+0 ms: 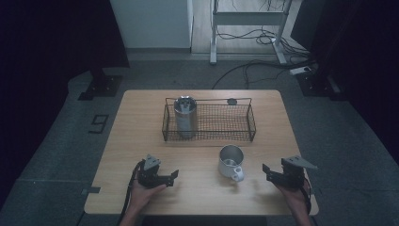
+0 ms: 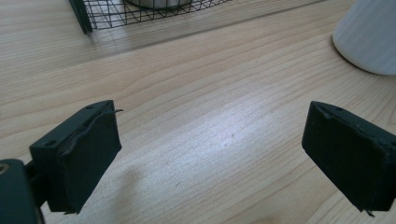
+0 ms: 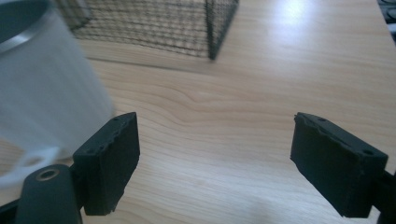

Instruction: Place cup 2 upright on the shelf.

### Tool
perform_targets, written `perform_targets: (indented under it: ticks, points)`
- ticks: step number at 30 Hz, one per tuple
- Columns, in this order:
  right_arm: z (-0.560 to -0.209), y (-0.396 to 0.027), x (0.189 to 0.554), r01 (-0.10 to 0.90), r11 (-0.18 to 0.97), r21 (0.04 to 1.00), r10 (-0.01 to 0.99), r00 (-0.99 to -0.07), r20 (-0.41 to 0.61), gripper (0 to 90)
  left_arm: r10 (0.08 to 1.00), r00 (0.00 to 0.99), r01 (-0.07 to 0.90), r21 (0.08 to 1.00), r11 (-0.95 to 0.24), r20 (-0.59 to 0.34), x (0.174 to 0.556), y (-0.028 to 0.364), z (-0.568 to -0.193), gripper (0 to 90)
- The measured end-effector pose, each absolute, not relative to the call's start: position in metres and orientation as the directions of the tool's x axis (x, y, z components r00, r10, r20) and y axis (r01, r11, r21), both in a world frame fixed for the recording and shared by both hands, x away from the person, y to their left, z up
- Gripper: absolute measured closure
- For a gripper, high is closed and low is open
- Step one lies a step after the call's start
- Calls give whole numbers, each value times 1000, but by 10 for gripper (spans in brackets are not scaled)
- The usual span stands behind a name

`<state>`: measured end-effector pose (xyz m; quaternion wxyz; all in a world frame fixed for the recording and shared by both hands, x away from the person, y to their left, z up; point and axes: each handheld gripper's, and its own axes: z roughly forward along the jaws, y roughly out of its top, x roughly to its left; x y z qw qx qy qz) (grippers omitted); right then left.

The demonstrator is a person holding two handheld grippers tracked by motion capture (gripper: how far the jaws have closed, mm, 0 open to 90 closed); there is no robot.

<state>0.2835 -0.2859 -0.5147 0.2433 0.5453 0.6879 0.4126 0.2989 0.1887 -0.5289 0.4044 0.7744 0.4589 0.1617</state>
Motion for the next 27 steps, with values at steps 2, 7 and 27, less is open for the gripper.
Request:
perform_targets:
  ticks: [2,7,27]
  points:
    - [-510,-282,281,536,66,841,944,-308,122,155,841,525,583,775,-244,-130,298,190,-529,43]
    - [-499,-270,274,492,77,867,919,-372,130,155,842,520,583,780,-229,-142,297,193,-527,42]
    - [-481,-230,263,448,111,887,865,-484,136,143,838,514,612,763,-209,-183,298,199,-527,45]
